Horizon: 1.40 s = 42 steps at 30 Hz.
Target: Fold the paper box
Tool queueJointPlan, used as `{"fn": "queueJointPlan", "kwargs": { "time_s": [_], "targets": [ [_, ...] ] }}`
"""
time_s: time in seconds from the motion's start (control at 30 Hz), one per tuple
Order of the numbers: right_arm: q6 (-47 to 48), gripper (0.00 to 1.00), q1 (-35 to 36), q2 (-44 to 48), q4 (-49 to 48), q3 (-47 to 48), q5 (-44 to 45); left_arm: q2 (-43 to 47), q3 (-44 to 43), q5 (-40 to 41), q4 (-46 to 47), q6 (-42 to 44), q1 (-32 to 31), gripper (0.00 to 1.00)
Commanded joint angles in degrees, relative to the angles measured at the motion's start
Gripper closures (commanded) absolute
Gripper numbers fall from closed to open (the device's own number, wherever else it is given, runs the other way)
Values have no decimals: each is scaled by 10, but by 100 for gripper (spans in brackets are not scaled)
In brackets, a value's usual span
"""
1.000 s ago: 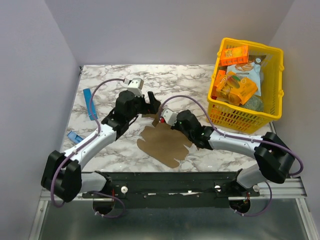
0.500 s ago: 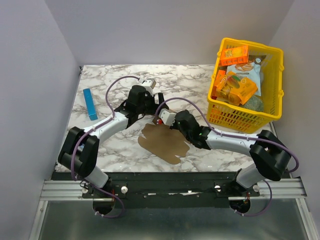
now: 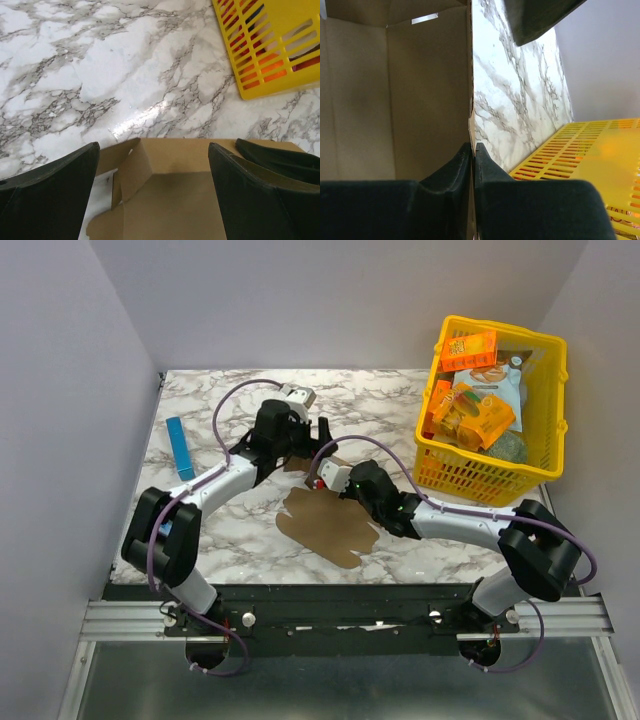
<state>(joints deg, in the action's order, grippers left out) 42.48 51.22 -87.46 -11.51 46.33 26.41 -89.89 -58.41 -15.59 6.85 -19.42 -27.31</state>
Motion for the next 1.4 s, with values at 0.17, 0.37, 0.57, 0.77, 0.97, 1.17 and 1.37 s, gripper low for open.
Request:
{"fn": "queueJointPlan", "kwargs": {
  "time_s": [0.17,0.37,0.57,0.77,0.97,1.17,1.37],
  "targets": [
    [-5,85,4,4,-12,2,-15,-78,-78,-32,-50,58,17,1],
    [-5,84,4,-3,-24,-4,-12,-102,-70,-51,-90,44,17,2],
    [-6,84,5,-7,-26,-4,-11,-99,-43,-44,-89,14,17,8],
    [-7,82,5,-7,-26,-4,-8,-93,-18,-26,-76,-4,17,18],
    [-14,77,5,-14,-18,-4,-6,-84,0,-19,-58,-7,17,30],
    [-28,88,5,-13,-12,-10,-8,-67,16,-15,-47,-18,16,33],
    [-10,99,6,-32,-26,-14,5,-50,-29,13,-92,-49,27,5]
  ]
}}
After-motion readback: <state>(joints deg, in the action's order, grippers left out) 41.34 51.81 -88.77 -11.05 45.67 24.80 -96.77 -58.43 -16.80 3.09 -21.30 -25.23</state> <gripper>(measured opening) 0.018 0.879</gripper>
